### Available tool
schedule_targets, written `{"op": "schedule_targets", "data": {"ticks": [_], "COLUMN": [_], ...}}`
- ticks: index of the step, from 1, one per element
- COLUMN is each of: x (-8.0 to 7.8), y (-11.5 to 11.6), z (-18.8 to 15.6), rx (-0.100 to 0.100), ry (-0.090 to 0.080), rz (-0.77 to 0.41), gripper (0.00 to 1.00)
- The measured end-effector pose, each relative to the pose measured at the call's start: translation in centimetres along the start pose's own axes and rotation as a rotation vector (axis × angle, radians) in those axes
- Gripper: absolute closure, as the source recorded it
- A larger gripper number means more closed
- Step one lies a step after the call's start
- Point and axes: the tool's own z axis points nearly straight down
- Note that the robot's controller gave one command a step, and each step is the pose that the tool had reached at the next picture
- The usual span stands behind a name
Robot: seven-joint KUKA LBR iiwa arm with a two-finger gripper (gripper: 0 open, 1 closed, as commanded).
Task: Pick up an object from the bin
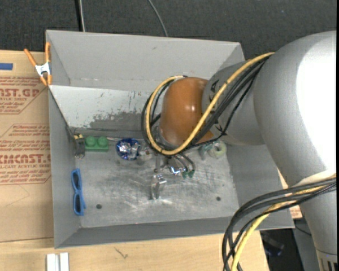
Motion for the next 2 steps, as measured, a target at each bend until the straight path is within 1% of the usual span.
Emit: {"op": "schedule_targets", "data": {"ticks": [1,2], "x": [-4.8,-3.6], "y": [8.1,12.4], "z": [-4.1,-5.3], "rx": [-0.005,-0.005], "ry": [0.020,0.005], "rz": [-0.035,-0.075], "gripper": [0.00,0.00]}}
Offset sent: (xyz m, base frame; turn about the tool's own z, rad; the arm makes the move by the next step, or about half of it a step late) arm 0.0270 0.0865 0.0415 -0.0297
